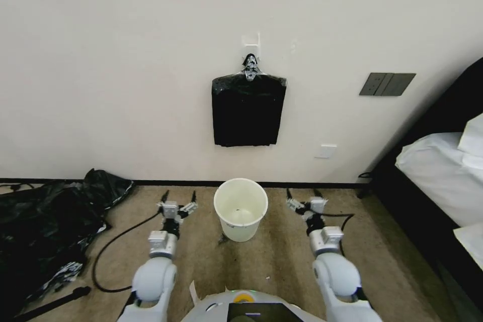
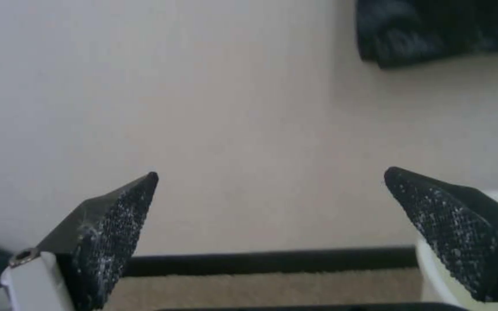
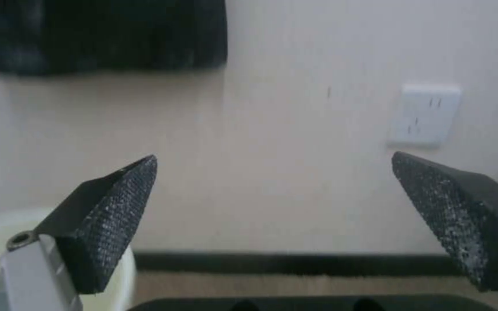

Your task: Place a trash bag onto the trash bin.

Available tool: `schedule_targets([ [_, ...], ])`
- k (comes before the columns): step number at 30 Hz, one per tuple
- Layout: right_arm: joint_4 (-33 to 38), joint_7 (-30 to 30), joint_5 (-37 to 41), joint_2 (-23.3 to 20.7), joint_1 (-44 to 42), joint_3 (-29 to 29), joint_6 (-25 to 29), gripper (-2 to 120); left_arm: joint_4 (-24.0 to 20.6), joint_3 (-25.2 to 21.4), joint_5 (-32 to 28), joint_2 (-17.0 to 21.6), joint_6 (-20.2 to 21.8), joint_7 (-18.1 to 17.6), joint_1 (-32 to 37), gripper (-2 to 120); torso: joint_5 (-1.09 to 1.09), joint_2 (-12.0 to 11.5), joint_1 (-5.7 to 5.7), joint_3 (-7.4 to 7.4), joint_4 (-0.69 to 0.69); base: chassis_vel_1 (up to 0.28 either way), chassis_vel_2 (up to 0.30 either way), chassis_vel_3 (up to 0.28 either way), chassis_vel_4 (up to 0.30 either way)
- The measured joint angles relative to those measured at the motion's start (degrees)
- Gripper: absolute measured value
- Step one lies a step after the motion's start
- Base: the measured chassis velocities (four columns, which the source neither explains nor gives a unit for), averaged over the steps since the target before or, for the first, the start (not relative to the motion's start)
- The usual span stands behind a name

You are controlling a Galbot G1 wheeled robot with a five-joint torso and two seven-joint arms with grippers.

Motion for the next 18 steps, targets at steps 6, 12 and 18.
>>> schedule_targets([
  [6, 9.83, 0.92, 8.07, -2.26, 0.41, 1.39, -6.23, 100, -9.33, -2.9, -4.42, 2.37, 2.42, -2.36, 4.15, 100, 0.0, 0.0, 0.0, 0.0, 0.0, 0.0, 0.0, 0.0, 0.0],
  [12, 14.39, 1.32, 11.84, -3.32, 0.62, 2.02, -9.11, 100, -18.72, -5.84, -8.8, 4.76, 4.82, -4.71, 8.28, 100, 0.03, 0.0, 0.0, -0.01, 0.0, 0.0, 0.0, 0.0, 0.0],
  [18, 14.48, 2.82, 15.77, -5.43, 1.31, -0.7, -12.35, 100, -19.39, -6.06, -9.29, 4.98, 5.21, -4.93, 8.58, 100, -0.01, 0.0, 0.0, 0.0, -0.06, 0.0, 0.0, 0.0, 0.0],
])
